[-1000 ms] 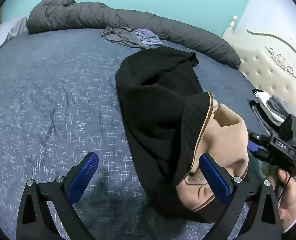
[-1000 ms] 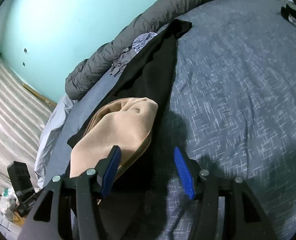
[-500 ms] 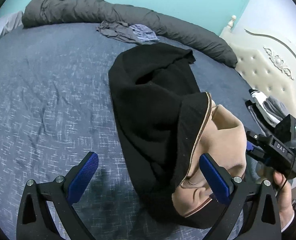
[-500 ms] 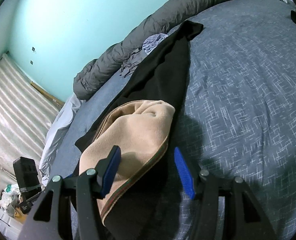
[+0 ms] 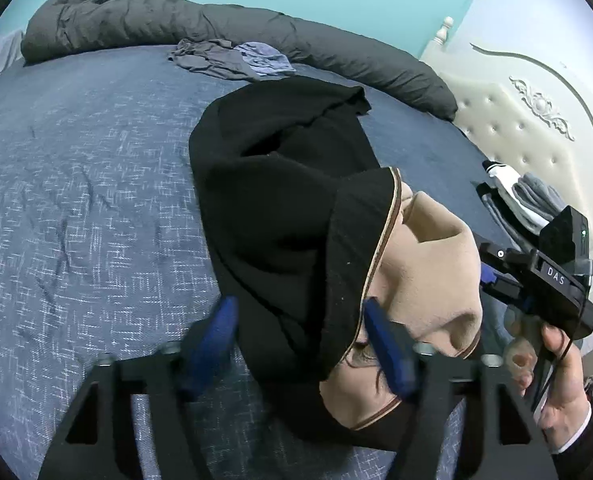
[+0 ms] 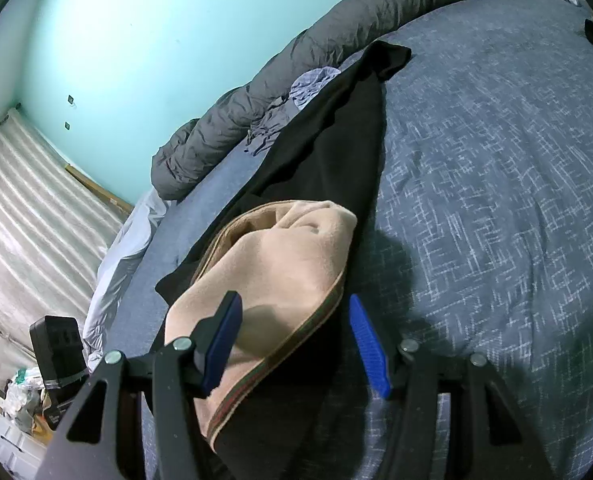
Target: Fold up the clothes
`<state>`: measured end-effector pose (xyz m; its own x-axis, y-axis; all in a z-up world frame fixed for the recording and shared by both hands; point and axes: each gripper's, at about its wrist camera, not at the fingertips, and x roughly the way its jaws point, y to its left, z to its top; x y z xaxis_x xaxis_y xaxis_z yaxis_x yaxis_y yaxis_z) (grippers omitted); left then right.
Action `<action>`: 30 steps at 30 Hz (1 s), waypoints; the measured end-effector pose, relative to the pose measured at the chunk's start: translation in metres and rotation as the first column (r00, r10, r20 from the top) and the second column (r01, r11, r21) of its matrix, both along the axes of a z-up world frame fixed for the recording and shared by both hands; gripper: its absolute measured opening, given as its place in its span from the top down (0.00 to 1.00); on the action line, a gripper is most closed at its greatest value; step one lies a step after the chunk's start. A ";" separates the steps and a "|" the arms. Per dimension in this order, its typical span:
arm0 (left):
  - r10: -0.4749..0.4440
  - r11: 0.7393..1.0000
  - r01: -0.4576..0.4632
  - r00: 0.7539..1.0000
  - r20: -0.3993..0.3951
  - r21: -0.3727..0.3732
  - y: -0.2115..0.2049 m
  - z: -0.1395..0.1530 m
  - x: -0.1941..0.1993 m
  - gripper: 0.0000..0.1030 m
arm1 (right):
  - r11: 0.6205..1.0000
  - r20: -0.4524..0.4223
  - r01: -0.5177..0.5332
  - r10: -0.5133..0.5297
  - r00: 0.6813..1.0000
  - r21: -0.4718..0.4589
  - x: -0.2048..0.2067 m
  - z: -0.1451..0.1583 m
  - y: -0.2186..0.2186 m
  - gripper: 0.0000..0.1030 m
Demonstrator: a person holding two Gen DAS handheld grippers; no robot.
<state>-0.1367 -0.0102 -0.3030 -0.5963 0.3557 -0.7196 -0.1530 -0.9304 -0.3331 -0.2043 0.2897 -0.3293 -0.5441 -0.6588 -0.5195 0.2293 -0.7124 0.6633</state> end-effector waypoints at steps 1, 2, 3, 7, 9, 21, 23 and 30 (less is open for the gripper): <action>-0.009 1.000 0.009 1.000 -0.002 0.010 0.000 0.000 0.000 0.61 | 1.000 0.002 -0.001 0.001 1.000 0.000 0.000 0.000 0.000 0.45; -0.019 1.000 0.019 1.000 -0.002 0.022 0.001 0.001 0.000 0.73 | 1.000 0.001 -0.002 0.002 1.000 0.000 0.000 0.000 -0.001 0.45; -0.027 0.999 0.027 1.000 -0.002 0.029 0.002 0.001 0.001 0.75 | 1.000 0.001 -0.002 0.002 1.000 -0.001 0.000 0.000 -0.001 0.45; -0.046 0.999 0.046 0.999 -0.006 0.028 0.006 0.001 0.003 0.81 | 1.000 -0.002 0.002 -0.002 1.000 0.002 0.000 0.000 0.000 0.45; -0.053 0.998 0.053 0.999 -0.013 0.022 0.007 0.001 0.004 0.85 | 1.000 0.001 0.005 -0.005 1.000 0.004 0.001 0.000 0.000 0.45; -0.064 0.998 0.064 0.998 -0.022 0.000 0.002 0.003 0.010 0.96 | 1.000 0.006 0.002 -0.002 1.000 0.012 -0.001 0.000 -0.004 0.45; -0.058 0.998 0.057 0.998 -0.027 -0.007 -0.002 0.005 0.012 0.97 | 1.000 0.003 0.002 -0.002 1.000 0.014 -0.001 0.001 -0.004 0.45; 0.013 1.000 -0.014 0.999 -0.036 -0.020 -0.030 0.009 0.022 0.97 | 1.000 -0.015 0.015 -0.015 1.000 0.015 0.003 0.007 -0.003 0.45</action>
<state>-0.1147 -0.0406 -0.2938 -0.6266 0.3328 -0.7047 -0.1518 -0.9391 -0.3084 -0.2011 0.2869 -0.3220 -0.5617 -0.6423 -0.5215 0.2278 -0.7260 0.6489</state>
